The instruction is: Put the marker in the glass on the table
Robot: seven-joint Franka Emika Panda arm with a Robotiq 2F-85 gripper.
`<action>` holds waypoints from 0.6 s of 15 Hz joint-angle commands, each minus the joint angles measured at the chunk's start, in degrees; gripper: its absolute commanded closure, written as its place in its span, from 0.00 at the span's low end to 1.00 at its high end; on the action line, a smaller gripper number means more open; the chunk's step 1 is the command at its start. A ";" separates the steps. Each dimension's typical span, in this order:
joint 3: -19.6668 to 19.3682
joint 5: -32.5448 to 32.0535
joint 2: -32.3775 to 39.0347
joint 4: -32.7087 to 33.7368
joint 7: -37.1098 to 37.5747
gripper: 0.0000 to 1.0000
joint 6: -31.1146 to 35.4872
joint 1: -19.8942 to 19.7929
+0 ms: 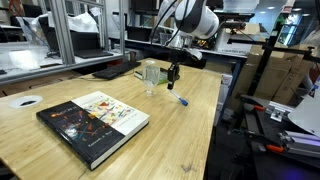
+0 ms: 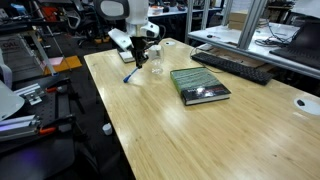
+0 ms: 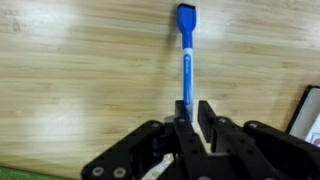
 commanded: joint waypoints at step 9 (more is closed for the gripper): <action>4.17 -5.98 -4.89 -2.29 4.80 0.00 5.27 -2.97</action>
